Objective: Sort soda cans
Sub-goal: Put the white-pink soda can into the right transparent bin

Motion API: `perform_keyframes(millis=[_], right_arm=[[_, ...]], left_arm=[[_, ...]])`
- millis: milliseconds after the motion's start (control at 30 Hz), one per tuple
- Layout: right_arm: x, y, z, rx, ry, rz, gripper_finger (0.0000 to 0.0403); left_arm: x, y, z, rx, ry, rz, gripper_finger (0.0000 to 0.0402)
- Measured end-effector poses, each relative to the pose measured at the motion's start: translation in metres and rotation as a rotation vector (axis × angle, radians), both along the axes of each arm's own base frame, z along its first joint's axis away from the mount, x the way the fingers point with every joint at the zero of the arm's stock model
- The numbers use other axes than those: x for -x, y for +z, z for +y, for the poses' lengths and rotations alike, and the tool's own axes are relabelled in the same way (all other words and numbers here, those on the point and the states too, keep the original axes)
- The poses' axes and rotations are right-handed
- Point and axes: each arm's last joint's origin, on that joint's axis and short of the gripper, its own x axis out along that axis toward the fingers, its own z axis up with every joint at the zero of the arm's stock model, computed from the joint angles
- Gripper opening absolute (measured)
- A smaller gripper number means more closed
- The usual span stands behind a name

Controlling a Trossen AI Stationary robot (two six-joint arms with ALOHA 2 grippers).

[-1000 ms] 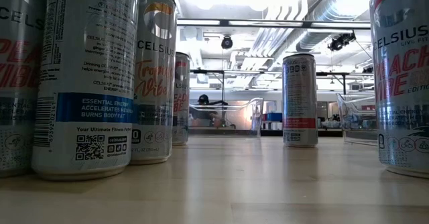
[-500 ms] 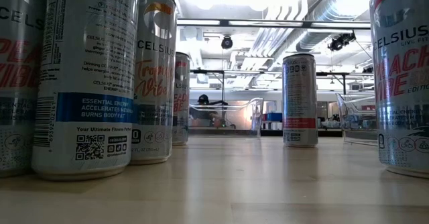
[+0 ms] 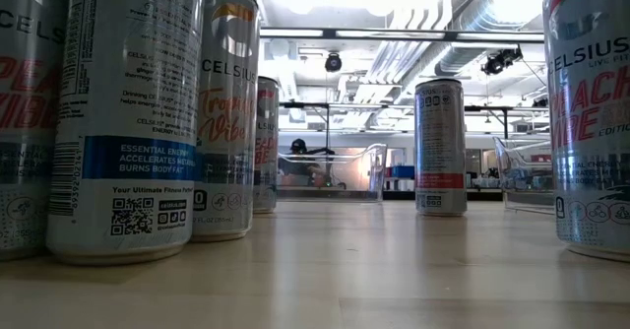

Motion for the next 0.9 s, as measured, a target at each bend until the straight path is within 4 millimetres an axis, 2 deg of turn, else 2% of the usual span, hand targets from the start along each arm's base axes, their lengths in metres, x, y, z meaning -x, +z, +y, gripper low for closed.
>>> perform_keyframes(millis=[133, 367, 600, 900], right_arm=[[-0.001, -0.012, 0.022, -0.042, -0.033, 0.040, 0.0332], [0.003, -0.032, 0.044, 0.030, -0.167, 0.092, 0.0332], [-0.003, -0.045, 0.052, 0.050, -0.184, 0.114, 0.0332], [-0.005, -0.047, 0.052, 0.060, -0.194, 0.114, 0.0332]], left_arm=[[0.001, -0.002, 0.000, 0.000, 0.004, 0.016, 0.0300], [0.001, -0.001, 0.001, -0.017, 0.020, 0.011, 0.0300], [0.001, -0.001, 0.001, -0.020, 0.027, 0.010, 0.0300], [0.001, -0.001, 0.001, -0.020, 0.027, 0.011, 0.0300]])
